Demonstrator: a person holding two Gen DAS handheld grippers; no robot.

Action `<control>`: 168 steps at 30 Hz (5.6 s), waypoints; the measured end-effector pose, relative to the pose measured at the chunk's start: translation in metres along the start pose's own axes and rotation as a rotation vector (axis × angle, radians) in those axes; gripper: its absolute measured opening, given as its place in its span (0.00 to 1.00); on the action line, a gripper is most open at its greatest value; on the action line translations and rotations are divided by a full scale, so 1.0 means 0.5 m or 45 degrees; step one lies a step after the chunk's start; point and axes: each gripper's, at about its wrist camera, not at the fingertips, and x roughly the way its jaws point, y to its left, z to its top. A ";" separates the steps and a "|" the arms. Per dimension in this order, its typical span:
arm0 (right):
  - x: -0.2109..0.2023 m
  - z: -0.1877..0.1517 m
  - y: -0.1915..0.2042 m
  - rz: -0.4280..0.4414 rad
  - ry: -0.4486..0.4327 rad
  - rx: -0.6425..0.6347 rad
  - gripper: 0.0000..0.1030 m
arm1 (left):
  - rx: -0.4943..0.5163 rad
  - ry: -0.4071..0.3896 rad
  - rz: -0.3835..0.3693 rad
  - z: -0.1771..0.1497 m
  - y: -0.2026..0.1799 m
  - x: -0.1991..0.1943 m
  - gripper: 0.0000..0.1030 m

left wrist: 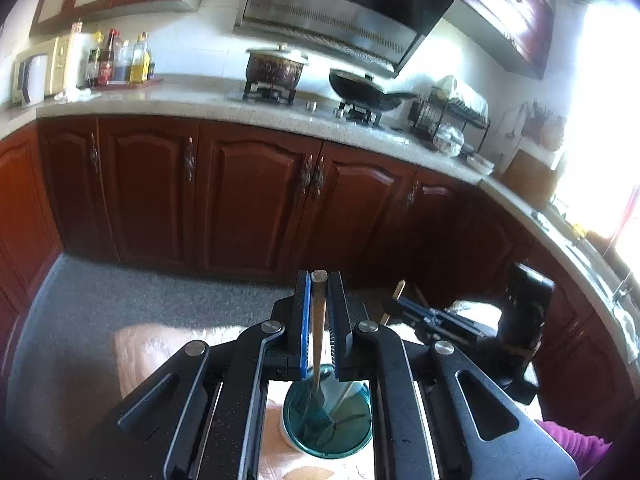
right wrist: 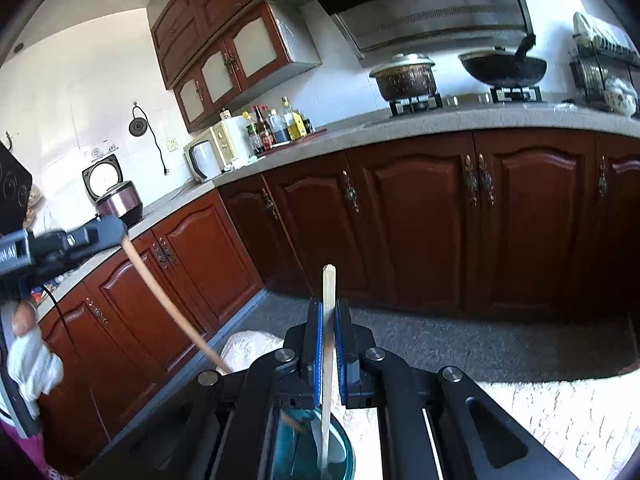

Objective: Organize utensils
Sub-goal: 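Lower the chopsticks into the holder and open both tools, then move both open tools back toward the utensils lying on the cloth, then grasp a wooden chopstick with the left tool while the right tool grasps another, then lift both chopsticks upright and carry them over the teal-rimmed holder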

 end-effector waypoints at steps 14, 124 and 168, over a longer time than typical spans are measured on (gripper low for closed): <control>0.006 -0.067 -0.010 0.053 0.174 0.018 0.05 | -0.025 0.139 0.080 -0.129 -0.022 0.085 0.07; -0.286 -0.276 -0.436 -0.189 0.322 0.438 0.07 | 0.131 0.643 -0.115 -0.399 -0.339 0.376 0.05; -0.435 -0.205 -0.226 -0.119 0.173 0.210 0.07 | 0.113 0.427 -0.204 -0.341 -0.316 0.191 0.04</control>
